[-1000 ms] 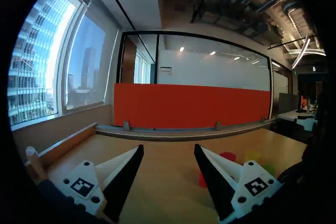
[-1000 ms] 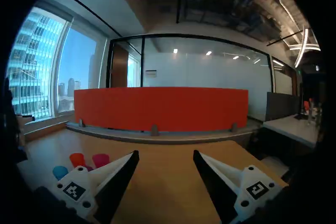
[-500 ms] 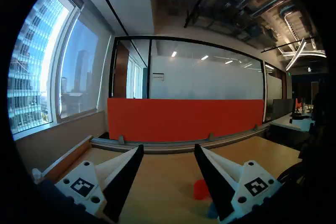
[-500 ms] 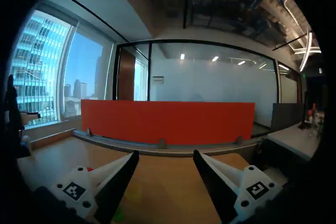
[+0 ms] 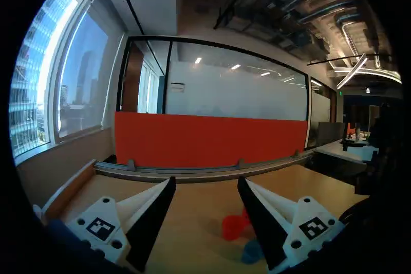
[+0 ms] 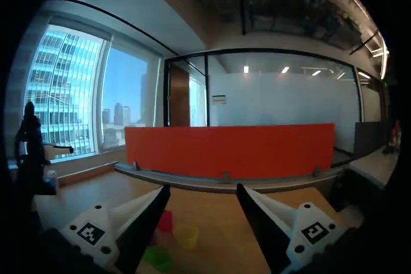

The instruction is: Pour water

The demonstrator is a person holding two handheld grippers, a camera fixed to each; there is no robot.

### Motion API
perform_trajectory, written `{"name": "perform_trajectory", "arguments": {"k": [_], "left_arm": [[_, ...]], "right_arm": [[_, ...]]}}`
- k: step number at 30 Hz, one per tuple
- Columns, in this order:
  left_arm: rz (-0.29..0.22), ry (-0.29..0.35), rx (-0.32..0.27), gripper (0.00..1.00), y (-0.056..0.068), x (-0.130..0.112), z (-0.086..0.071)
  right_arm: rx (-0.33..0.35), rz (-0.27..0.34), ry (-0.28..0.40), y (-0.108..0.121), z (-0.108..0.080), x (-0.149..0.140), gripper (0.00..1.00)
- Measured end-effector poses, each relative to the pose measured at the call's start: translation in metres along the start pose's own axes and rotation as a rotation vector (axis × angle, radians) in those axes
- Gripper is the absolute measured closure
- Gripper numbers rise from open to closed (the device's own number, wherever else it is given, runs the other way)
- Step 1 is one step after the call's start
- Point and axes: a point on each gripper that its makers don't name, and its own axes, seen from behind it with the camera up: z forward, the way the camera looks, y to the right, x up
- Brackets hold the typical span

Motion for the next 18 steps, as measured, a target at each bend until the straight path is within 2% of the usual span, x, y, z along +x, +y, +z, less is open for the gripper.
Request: {"name": "perform_trajectory", "arguments": {"k": [5,11,14,18], "left_arm": [[-0.02,-0.003,-0.117,0.11,0.025,0.004,0.0],[-0.004,0.008,-0.237,0.11,0.055,0.012,-0.006],[-0.011,0.015,-0.292,0.11,0.069,0.017,-0.01],[-0.014,0.012,-0.342,0.11,0.08,0.018,-0.013]], "right_arm": [[0.095,-0.031,0.007,-0.022,-0.005,0.006,0.0],[0.191,-0.076,-0.006,-0.049,-0.011,0.007,0.0],[0.252,-0.067,-0.013,-0.064,-0.016,0.01,0.0],[0.297,-0.055,-0.023,-0.075,-0.018,0.009,0.0]]}}
